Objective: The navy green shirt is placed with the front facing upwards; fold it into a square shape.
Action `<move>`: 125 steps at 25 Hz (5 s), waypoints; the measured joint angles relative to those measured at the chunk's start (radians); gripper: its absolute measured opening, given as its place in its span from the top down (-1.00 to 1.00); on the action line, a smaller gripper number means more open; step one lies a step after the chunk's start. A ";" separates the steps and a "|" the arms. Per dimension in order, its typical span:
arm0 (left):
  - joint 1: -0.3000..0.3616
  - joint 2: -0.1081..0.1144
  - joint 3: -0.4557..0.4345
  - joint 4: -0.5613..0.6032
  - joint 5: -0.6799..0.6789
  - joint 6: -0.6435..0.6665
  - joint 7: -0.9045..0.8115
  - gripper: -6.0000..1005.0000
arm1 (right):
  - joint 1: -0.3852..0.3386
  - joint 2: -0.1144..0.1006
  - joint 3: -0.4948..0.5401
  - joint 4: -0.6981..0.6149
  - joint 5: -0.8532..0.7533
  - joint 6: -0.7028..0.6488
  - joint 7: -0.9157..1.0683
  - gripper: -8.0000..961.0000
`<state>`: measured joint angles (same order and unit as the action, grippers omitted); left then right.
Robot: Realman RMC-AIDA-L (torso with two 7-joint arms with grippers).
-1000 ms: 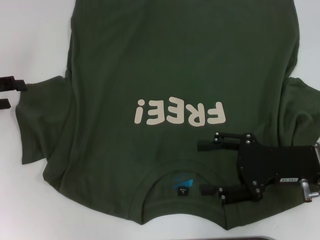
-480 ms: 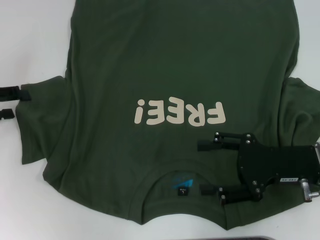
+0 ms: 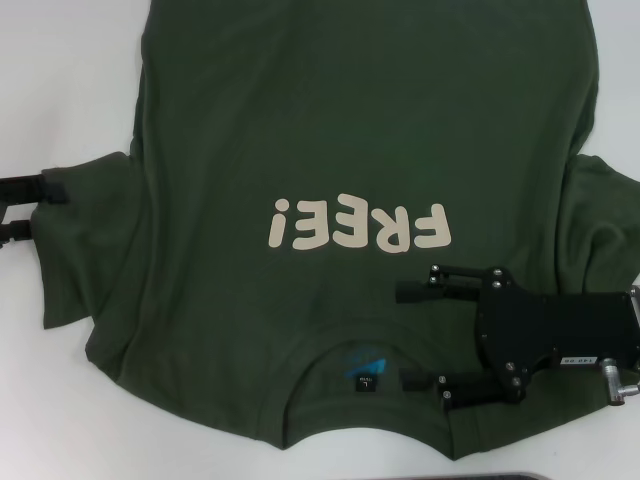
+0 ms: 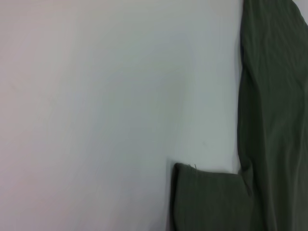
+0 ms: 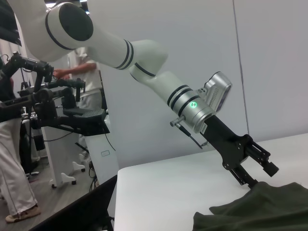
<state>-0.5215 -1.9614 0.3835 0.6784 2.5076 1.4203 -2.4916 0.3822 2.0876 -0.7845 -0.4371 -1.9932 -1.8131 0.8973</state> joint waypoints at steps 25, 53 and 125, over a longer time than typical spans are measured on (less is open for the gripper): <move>-0.029 0.000 0.075 -0.032 0.000 0.033 -0.003 -0.59 | 0.000 -0.001 0.007 0.000 0.000 0.000 0.000 -0.80; -0.041 0.006 0.159 0.039 0.006 0.091 0.032 0.88 | 0.009 -0.002 0.008 0.000 0.002 0.000 0.000 -0.80; -0.091 -0.164 0.180 0.003 -0.209 -0.029 0.084 0.22 | 0.020 0.003 0.047 0.009 0.004 0.036 -0.009 -0.80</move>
<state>-0.6128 -2.1250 0.5637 0.6813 2.2982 1.3918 -2.4080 0.4026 2.0907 -0.7378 -0.4283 -1.9895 -1.7771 0.8880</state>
